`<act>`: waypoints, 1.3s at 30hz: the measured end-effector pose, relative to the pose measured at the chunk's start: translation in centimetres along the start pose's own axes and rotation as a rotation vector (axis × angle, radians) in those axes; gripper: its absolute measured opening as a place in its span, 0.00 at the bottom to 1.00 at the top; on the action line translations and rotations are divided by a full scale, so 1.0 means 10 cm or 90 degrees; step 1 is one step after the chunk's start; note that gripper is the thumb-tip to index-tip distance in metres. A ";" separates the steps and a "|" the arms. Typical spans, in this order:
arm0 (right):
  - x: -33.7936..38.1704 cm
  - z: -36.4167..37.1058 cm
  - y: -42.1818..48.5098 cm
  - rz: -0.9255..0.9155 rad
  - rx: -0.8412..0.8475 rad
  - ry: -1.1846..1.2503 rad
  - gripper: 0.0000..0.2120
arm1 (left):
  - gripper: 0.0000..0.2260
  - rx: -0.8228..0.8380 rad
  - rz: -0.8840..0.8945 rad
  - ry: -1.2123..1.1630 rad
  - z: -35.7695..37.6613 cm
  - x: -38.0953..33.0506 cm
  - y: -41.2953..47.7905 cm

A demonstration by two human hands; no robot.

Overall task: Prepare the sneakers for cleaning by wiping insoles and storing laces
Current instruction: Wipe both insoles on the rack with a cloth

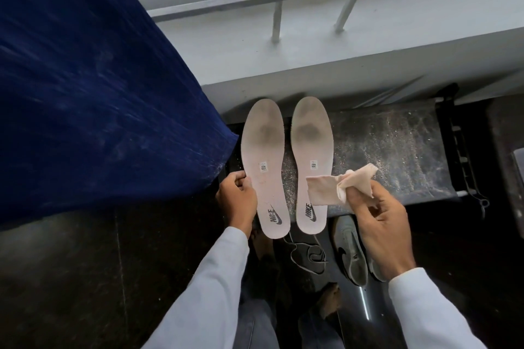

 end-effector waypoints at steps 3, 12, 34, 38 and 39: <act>0.02 0.02 -0.01 0.001 -0.028 0.059 0.08 | 0.07 0.002 0.008 -0.023 -0.06 -0.04 -0.04; 0.20 0.10 -0.01 -0.087 -0.077 -0.031 0.17 | 0.07 0.053 0.015 -0.138 -0.27 -0.10 -0.25; 1.13 -0.55 0.60 -0.462 -0.018 -0.496 0.09 | 0.15 0.360 0.156 -0.152 0.25 -0.66 -1.69; 1.53 -1.09 0.37 -0.490 -0.225 -0.387 0.12 | 0.15 0.373 0.157 -0.155 0.38 -0.71 -1.77; 1.58 -1.09 0.17 -0.511 -0.222 -0.357 0.13 | 0.15 0.371 0.156 -0.155 0.41 -0.72 -1.77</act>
Point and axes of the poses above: each hand's wrist, its own y-axis towards the middle knuckle, its own z-axis out of the palm, x = y × z, the point moved 10 cm from there along y, towards the middle knuckle
